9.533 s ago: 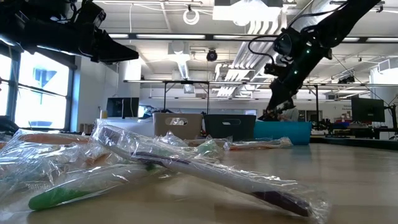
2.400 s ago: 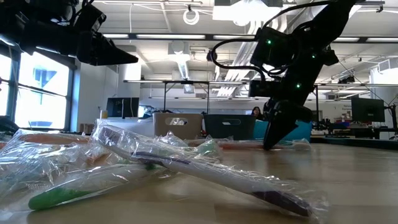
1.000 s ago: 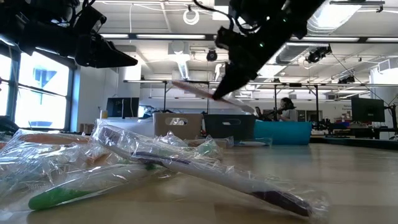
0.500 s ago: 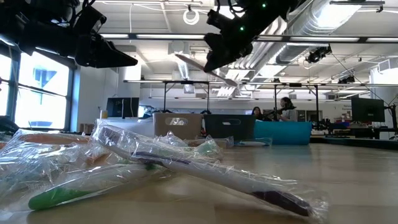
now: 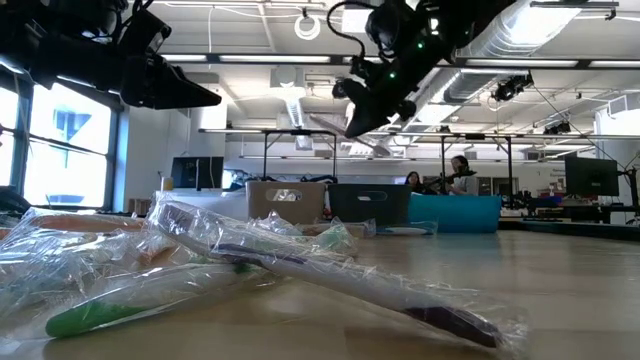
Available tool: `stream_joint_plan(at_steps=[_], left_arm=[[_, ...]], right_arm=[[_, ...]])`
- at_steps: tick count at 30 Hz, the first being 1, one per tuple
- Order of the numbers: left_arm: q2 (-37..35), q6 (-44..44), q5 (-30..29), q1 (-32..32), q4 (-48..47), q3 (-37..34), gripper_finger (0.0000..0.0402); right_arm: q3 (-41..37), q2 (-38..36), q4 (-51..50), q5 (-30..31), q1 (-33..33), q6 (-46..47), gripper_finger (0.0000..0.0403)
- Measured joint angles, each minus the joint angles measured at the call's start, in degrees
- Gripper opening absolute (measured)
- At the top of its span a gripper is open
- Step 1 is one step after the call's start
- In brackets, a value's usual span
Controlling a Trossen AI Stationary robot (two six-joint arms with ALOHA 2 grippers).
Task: Pick & Place Toothbrushes
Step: Put the orange toothbrush into the dark green bin
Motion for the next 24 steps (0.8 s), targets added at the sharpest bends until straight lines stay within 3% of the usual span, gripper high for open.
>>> stream_joint_plan(at_steps=[6, 13, 24], left_arm=[[0.0, 0.4, 0.0, 0.0, 0.0, 0.0, 0.0171], [0.0, 0.4, 0.0, 0.0, 0.0, 0.0, 0.0171], [0.0, 0.4, 0.0, 0.0, 0.0, 0.0, 0.0171]], right_arm=[[-0.2, 1.1, 0.2, -5.0, -5.5, 5.3, 0.0012], [-5.0, 3.7, 7.8, -8.8, -8.2, 8.7, 0.0012], [-6.6, 9.0, 13.1, -9.9, -9.1, 13.1, 0.0012]])
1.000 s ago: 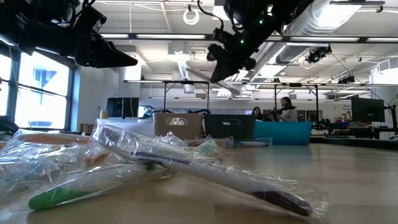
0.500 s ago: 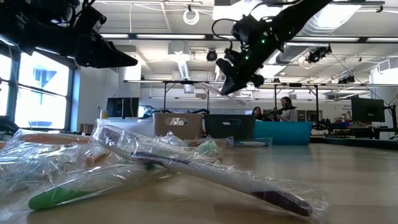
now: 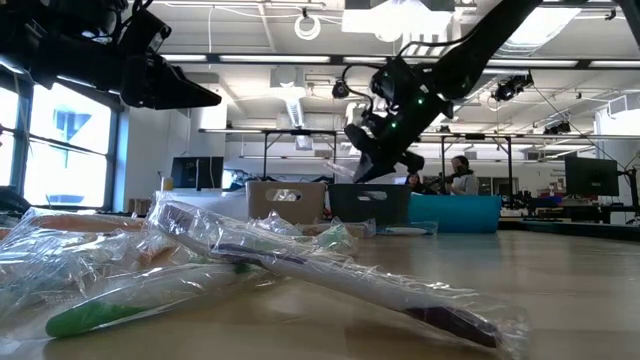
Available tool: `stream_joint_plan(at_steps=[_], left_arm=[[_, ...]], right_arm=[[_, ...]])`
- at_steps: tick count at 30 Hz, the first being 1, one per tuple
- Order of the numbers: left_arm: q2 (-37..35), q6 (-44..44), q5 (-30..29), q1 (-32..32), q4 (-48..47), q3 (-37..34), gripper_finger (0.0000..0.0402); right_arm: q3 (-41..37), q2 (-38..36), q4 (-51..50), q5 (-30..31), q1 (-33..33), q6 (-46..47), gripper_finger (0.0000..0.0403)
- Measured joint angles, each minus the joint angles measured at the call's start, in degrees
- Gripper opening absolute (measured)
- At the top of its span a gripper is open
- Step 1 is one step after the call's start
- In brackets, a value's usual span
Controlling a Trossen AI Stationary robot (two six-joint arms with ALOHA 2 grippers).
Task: Pick & Place Toothbrushes
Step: Put the orange toothbrush into the dark green bin
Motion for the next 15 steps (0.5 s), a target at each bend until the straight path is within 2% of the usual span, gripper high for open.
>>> stream_joint_plan(at_steps=[7, 12, 15], left_arm=[[0.0, 0.0, 0.0, 0.0, 0.0, 0.0, 0.0171], [0.0, 0.0, 0.0, 0.0, 0.0, 0.0, 0.0171], [0.0, 0.0, 0.0, 0.0, 0.0, 0.0, 0.0171]], right_arm=[[0.0, 2.4, -0.3, 1.5, -0.4, 3.0, 0.0012], [0.0, 2.5, -0.4, 5.5, -0.7, 4.4, 0.0013], [0.0, 2.5, -0.4, 6.0, -0.8, 5.2, 0.0013]])
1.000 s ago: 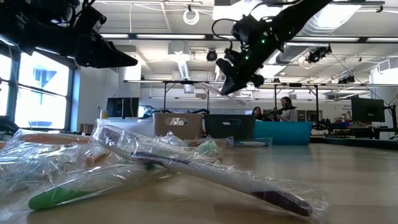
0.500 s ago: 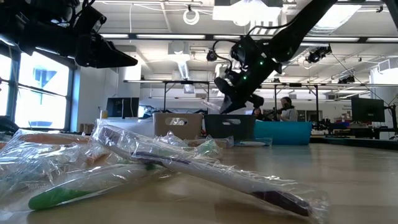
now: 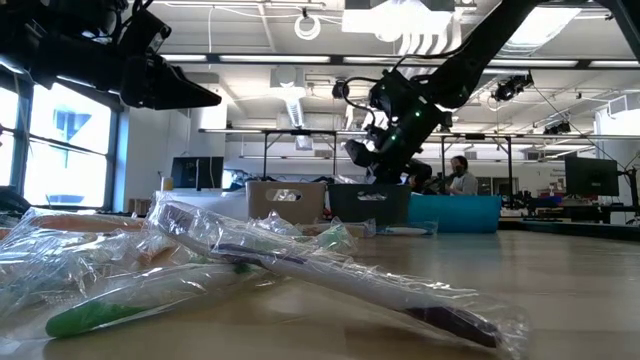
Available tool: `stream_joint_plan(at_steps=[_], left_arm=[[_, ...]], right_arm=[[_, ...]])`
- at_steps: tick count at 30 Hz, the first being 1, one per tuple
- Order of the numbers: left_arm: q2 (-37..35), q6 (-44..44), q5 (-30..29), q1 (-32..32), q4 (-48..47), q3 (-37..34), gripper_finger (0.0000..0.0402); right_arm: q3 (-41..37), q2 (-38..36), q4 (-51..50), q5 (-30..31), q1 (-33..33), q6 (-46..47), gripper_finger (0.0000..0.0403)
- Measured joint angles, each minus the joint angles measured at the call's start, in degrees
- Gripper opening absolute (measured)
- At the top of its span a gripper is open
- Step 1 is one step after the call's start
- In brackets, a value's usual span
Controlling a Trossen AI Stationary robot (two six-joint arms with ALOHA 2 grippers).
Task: Pick & Place Toothbrushes
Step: Put the orange toothbrush into the dark green bin
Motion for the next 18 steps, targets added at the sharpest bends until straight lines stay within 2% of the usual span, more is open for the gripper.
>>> stream_joint_plan(at_steps=[6, 18], left_arm=[[0.0, 0.0, 0.0, 0.0, 0.0, 0.0, 0.0171], [0.0, 0.0, 0.0, 0.0, 0.0, 0.0, 0.0171]], right_arm=[[0.0, 0.0, -0.9, 0.0, -0.3, -0.6, 0.0029], [0.0, -0.2, -0.8, 1.0, 0.8, -4.1, 0.0132]])
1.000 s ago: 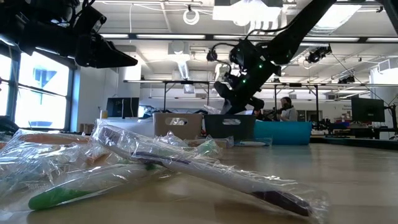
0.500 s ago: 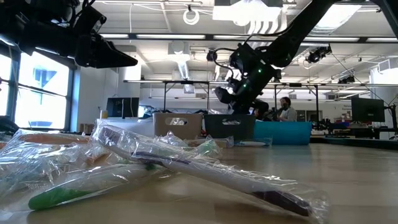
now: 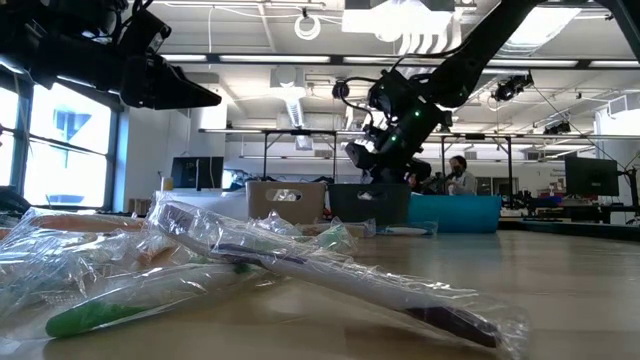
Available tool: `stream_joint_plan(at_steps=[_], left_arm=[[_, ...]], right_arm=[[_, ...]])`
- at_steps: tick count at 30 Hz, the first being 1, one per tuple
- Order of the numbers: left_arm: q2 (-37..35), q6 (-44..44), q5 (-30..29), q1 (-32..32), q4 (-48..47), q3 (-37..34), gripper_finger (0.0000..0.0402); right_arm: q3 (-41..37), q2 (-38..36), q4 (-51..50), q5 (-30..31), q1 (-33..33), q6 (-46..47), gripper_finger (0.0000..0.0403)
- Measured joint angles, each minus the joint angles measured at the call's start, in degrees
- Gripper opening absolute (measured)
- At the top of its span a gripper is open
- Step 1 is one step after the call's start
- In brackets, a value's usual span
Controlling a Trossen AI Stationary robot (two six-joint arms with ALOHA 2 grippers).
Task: Pick & Place Toothbrushes
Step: Put the orange toothbrush into the dark green bin, then put the blue toothbrush into the blue bin
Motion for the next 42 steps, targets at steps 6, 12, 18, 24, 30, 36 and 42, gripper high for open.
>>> stream_joint_plan(at_steps=[6, 12, 18, 24, 30, 36, 42], left_arm=[[0.0, 0.0, 0.0, 0.0, 0.0, 0.0, 0.0171], [0.0, 0.0, 0.0, 0.0, 0.0, 0.0, 0.0171], [0.0, 0.0, 0.0, 0.0, 0.0, 0.0, 0.0171], [0.0, 0.0, 0.0, 0.0, 0.1, 0.0, 0.0171], [0.0, 0.0, 0.0, 0.0, 0.1, 0.0, 0.0171], [0.0, 0.0, 0.0, 0.0, 0.2, 0.0, 0.0171], [0.0, 0.0, 0.0, 0.0, 0.2, 0.0, 0.0171]], right_arm=[[0.1, -3.2, -0.1, 0.0, 1.1, -0.1, 0.013], [0.1, -8.3, -0.3, -2.4, 3.6, -0.2, 0.0112], [0.1, -12.7, -0.9, -10.0, 6.5, -0.2, 0.0101], [0.1, -14.8, -0.9, -19.0, 10.2, -3.3, 0.0095], [0.1, -14.6, -1.8, -23.6, 14.7, -7.8, 0.0094], [0.1, -14.5, -4.2, -21.0, 18.8, -7.7, 0.0094], [0.0, -14.5, -4.6, -20.2, 22.4, -7.6, 0.0094]])
